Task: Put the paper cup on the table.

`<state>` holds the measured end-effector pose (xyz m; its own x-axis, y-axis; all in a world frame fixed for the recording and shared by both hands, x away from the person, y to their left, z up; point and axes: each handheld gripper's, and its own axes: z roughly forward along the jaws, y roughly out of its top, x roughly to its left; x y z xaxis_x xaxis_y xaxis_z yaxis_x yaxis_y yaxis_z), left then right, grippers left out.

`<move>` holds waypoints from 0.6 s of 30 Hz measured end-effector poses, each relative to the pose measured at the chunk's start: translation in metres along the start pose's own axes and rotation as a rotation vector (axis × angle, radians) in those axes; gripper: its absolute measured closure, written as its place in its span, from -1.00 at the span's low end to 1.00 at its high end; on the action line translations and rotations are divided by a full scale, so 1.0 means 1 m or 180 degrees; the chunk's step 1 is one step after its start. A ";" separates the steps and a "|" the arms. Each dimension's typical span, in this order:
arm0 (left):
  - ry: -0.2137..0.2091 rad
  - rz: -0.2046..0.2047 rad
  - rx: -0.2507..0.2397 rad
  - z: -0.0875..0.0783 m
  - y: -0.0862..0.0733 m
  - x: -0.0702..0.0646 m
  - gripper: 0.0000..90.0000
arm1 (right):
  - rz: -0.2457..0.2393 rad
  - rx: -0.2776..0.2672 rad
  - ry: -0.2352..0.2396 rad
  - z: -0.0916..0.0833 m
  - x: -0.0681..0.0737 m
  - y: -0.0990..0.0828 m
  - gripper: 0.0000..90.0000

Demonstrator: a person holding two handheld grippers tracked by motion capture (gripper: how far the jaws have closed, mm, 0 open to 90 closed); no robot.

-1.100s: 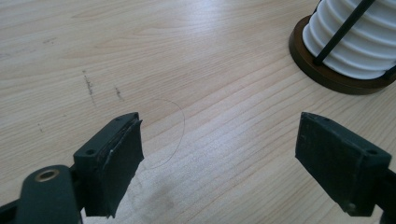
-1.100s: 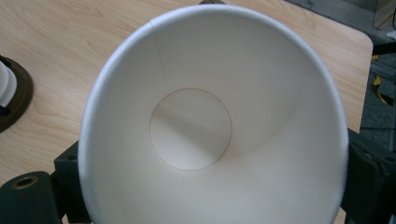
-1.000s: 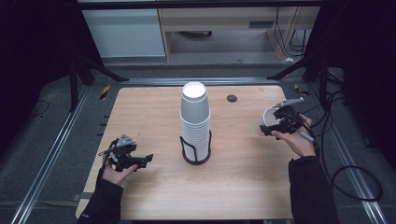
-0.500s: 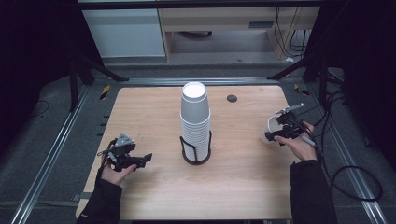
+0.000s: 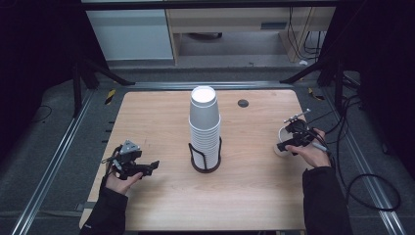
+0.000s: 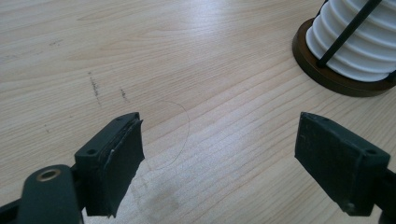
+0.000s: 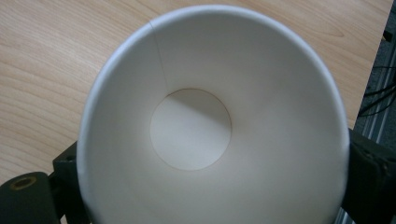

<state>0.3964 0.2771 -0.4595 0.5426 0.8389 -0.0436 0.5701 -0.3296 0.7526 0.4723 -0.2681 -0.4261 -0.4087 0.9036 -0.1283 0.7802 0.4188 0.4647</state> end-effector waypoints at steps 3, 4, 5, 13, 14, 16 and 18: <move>-0.0007 0.0006 0.0007 0.000 0.000 0.000 -0.67 | -0.0007 0.0047 0.0009 0.001 -0.001 -0.001 -0.82; -0.0010 0.0006 0.0008 0.000 0.000 0.000 -0.67 | -0.0014 0.0063 0.0012 0.001 -0.001 -0.001 -0.82; -0.0013 0.0007 0.0007 0.001 0.000 0.000 -0.67 | -0.0012 0.0098 0.0021 0.002 -0.002 0.000 -0.82; -0.0022 0.0031 0.0026 0.001 0.000 -0.001 -0.67 | -0.0137 0.0156 0.0019 0.006 -0.001 0.000 -0.84; -0.0024 0.0030 0.0022 0.002 0.000 -0.001 -0.67 | -0.0157 0.0154 0.0024 0.006 0.000 0.000 -0.84; -0.0024 0.0028 0.0023 0.002 0.000 -0.002 -0.67 | -0.0173 0.0163 0.0075 0.007 0.001 0.000 -0.86; -0.0028 0.0031 0.0027 0.002 0.000 -0.002 -0.67 | -0.0182 0.0154 0.0076 0.008 0.002 0.000 -0.86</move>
<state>0.3964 0.2748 -0.4606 0.5534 0.8318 -0.0422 0.5701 -0.3414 0.7473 0.4751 -0.2655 -0.4331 -0.4640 0.8759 -0.1322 0.7770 0.4741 0.4142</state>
